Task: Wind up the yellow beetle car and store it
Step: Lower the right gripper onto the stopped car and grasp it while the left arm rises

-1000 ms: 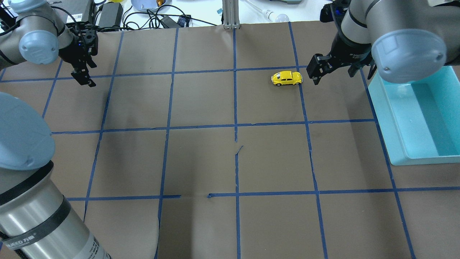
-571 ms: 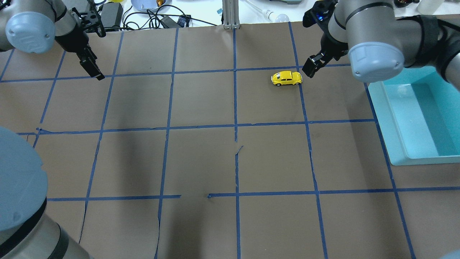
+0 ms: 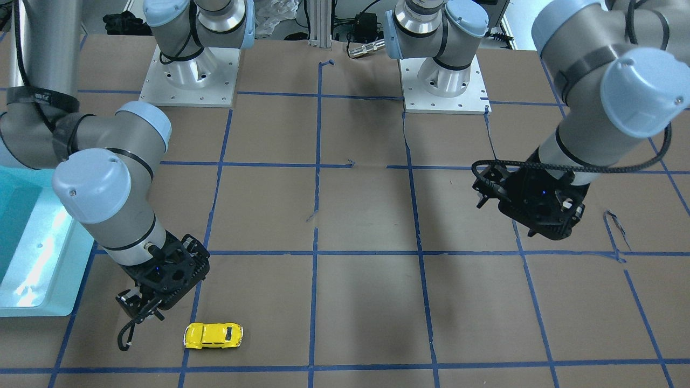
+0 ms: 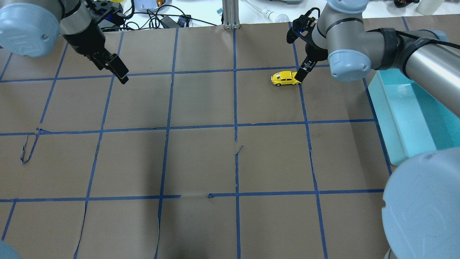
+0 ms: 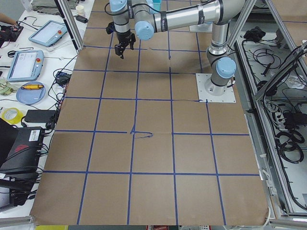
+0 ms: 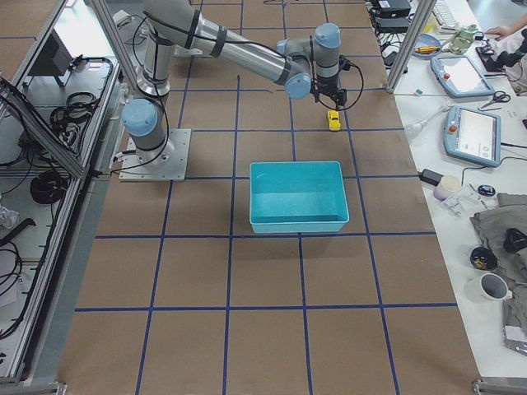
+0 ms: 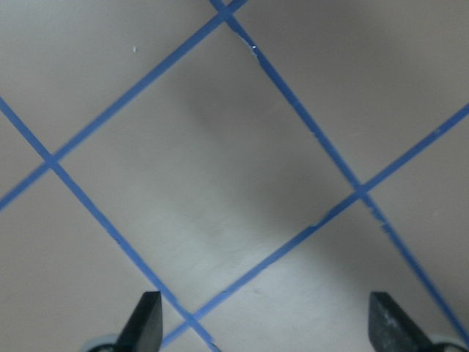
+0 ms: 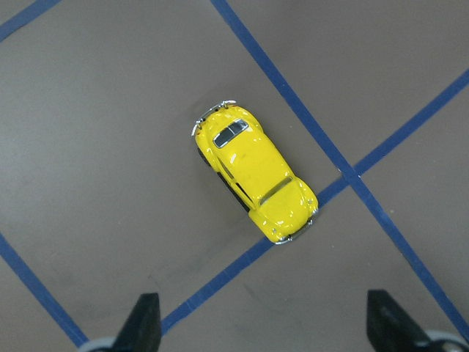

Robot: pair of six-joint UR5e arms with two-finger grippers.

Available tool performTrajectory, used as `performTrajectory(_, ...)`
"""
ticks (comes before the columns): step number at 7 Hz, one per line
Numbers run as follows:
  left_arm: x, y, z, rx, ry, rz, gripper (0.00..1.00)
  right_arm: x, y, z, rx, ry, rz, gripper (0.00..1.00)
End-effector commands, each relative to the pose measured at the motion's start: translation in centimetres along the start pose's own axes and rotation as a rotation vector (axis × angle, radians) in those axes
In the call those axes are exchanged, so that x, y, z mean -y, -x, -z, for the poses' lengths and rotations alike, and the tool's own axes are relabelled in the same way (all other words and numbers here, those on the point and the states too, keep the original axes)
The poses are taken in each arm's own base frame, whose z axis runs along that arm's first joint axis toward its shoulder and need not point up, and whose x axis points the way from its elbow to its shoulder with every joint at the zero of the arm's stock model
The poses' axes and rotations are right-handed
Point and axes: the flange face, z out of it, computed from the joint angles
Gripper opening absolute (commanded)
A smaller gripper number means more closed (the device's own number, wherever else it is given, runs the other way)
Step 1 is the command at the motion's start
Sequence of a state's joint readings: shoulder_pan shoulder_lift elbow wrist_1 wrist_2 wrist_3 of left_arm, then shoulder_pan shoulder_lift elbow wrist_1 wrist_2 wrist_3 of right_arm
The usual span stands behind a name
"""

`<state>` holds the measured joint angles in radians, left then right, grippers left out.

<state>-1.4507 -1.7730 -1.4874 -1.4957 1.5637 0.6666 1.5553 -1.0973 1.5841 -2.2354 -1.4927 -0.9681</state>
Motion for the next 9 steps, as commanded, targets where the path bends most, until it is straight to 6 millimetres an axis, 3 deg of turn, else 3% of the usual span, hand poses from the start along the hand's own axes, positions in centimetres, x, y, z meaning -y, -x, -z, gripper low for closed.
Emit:
performTrajectory(1, -4.1, -4.4, 5.6, 0.007, -0.007, 0.148, 1.0, 0.4, -0.2, -4.2, 0.07, -0.009, 0.076, 1.0)
performTrajectory(3, -5.8, -6.3, 6.6, -0.006, 0.021, 0.24, 1.0, 0.6, -0.1, -5.4, 0.082, -0.007, 0.16, 1.0)
performTrajectory(5, -7.3, -6.1, 9.1, 0.077, 0.026, 0.248, 1.0, 2.3, -1.6, -6.4, 0.082, -0.065, 0.271, 1.0)
performTrajectory(7, -8.3, -7.2, 10.1, 0.083, 0.002, 0.262, 1.0, 2.8, -1.8, -8.2, 0.096, -0.059, 0.323, 1.0)
performTrajectory(9, -8.3, -8.0, 9.8, 0.075, -0.005, 0.515, 1.0, 3.2, -2.2, -8.2, 0.088, -0.063, 0.326, 1.0)
